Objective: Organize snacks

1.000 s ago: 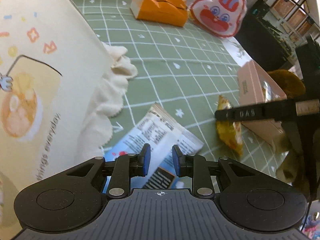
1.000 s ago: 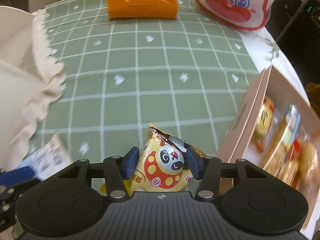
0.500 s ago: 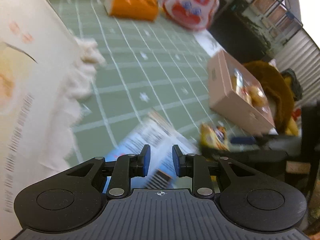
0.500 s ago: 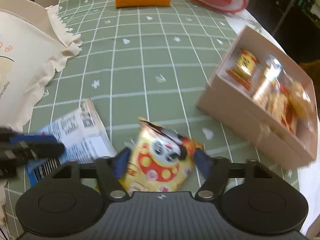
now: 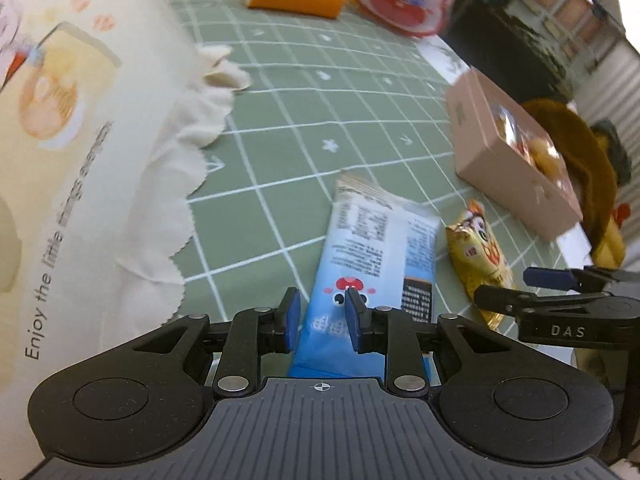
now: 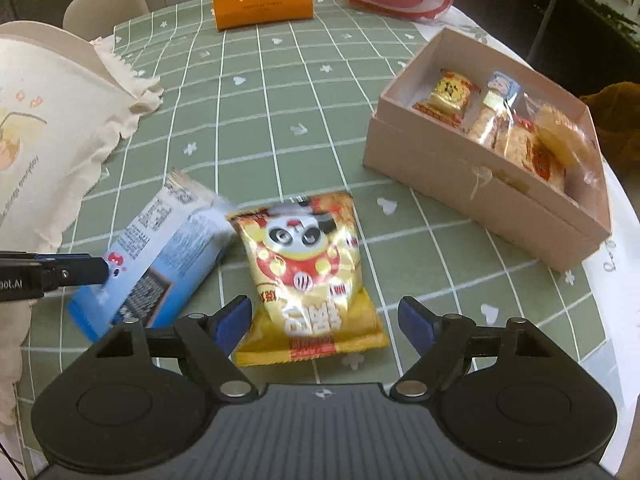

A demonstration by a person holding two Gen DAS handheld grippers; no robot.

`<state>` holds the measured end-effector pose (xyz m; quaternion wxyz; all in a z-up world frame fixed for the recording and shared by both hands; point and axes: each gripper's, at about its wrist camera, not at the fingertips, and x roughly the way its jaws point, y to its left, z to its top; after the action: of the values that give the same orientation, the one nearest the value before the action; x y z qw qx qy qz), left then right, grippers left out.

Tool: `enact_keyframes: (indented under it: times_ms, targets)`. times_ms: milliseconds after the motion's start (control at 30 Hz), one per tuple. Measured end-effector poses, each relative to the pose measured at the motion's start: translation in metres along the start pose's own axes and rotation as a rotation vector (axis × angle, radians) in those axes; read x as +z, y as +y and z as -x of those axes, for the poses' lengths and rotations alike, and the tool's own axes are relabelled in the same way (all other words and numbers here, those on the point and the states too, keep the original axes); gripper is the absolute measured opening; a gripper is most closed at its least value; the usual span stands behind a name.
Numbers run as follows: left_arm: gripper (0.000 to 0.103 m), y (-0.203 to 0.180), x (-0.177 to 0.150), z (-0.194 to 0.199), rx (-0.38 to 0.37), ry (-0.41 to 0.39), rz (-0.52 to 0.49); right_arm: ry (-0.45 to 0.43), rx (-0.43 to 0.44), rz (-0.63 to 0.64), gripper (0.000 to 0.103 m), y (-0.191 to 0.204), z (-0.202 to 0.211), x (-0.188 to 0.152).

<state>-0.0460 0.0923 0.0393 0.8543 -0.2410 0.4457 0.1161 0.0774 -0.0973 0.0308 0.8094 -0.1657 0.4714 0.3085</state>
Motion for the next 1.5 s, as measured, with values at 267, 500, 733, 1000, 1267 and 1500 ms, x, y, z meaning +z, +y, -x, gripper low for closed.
enact_keyframes:
  times_ms: [267, 500, 733, 1000, 1267, 1500]
  targets:
    - [0.028, 0.001, 0.009, -0.005, -0.010, -0.006, 0.025, -0.001, 0.022, -0.019, 0.081, 0.010, 0.005, -0.008]
    - [0.036, 0.009, 0.010, -0.012, -0.071, 0.022, 0.073, 0.017, 0.018, 0.037, 0.083, 0.049, -0.007, -0.009]
    - [0.038, 0.005, 0.011, -0.017, -0.134, 0.066, 0.092, 0.031, 0.002, -0.032, 0.086, 0.029, -0.013, -0.012]
    - [0.036, -0.003, 0.006, -0.023, -0.205, 0.094, 0.116, 0.023, -0.044, -0.097, 0.087, 0.009, -0.009, -0.020]
    - [0.038, -0.006, 0.017, -0.009, -0.116, 0.034, 0.075, -0.001, 0.054, -0.126, 0.087, 0.013, 0.001, -0.024]
    - [0.038, 0.010, 0.035, 0.024, 0.015, -0.097, 0.087, 0.017, 0.176, -0.140, 0.089, 0.059, 0.000, 0.002]
